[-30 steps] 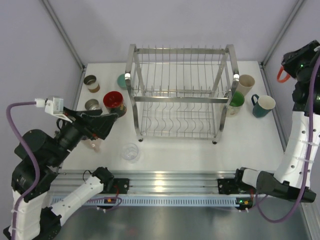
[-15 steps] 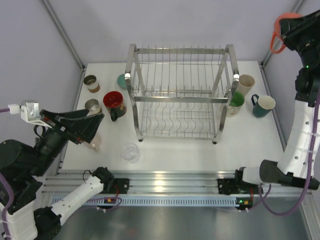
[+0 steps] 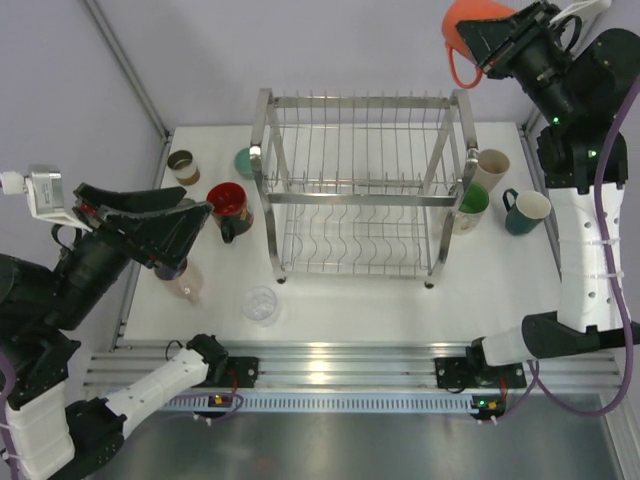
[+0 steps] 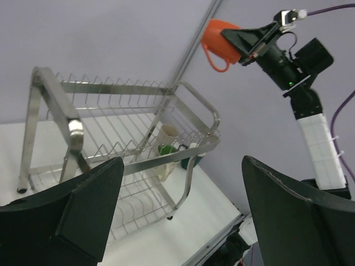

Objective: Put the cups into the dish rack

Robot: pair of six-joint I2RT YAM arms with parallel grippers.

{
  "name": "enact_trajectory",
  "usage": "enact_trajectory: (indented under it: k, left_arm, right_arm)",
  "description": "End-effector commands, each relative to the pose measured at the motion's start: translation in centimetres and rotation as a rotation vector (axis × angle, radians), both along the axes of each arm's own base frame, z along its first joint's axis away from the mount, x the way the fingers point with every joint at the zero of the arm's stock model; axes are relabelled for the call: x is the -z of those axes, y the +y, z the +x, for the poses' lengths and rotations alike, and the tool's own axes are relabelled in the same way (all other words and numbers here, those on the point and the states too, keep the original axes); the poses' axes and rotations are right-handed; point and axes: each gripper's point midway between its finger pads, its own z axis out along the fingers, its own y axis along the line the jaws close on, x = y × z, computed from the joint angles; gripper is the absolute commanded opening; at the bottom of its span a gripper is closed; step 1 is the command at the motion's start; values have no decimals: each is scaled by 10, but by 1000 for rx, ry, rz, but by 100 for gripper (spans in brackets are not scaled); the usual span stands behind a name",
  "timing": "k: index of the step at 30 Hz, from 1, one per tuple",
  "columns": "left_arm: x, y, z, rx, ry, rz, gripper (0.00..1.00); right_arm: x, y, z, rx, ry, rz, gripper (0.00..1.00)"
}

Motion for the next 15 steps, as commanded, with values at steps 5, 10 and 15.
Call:
enact_trajectory:
  k: [5, 10, 15]
  left_arm:
    - [-57, -49, -3, 245, -138, -91, 92]
    - [-62, -80, 15, 336, -204, -129, 92]
    - [-63, -112, 32, 443, -216, -124, 89]
  right_arm:
    - [-107, 12, -114, -110, -483, 48, 0]
    - [-116, 20, -148, -257, -490, 142, 0]
    - [-114, 39, -204, -593, -488, 283, 0]
